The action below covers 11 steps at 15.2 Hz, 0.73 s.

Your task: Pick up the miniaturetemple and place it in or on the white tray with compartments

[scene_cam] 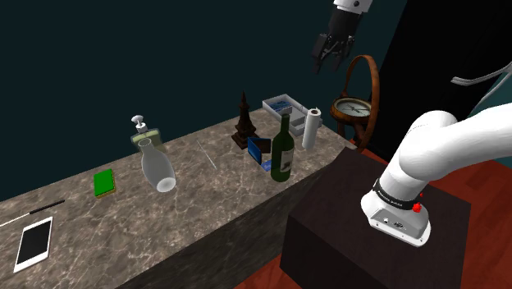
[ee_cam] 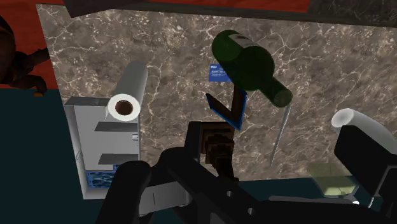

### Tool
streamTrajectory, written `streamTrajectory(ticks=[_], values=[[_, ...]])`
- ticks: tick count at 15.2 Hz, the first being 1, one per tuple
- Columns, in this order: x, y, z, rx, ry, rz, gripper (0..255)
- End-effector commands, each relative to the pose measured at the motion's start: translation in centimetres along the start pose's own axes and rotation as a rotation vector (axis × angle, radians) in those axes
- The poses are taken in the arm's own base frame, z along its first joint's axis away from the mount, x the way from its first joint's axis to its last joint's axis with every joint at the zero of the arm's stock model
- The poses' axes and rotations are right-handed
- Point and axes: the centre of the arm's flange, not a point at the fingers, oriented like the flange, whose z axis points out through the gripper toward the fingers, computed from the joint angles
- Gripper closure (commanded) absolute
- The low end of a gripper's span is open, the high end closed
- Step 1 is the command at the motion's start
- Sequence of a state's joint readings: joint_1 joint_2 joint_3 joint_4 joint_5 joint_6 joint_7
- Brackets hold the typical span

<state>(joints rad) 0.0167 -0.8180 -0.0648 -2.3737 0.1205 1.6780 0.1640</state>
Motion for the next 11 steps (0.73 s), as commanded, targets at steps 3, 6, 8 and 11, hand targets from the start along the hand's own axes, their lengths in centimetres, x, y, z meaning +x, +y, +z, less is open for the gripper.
streamTrajectory(ticks=[3, 6, 8, 11], values=[[1.3, -0.6, 2.0, -0.018, 0.024, -0.011, 0], [3.3, -1.4, 5.1, -0.044, 0.061, -0.026, 0], [4.6, -1.9, 7.1, -0.062, 0.085, -0.037, 0], [6.8, -2.7, 10.0, -0.089, 0.121, -0.053, 0]])
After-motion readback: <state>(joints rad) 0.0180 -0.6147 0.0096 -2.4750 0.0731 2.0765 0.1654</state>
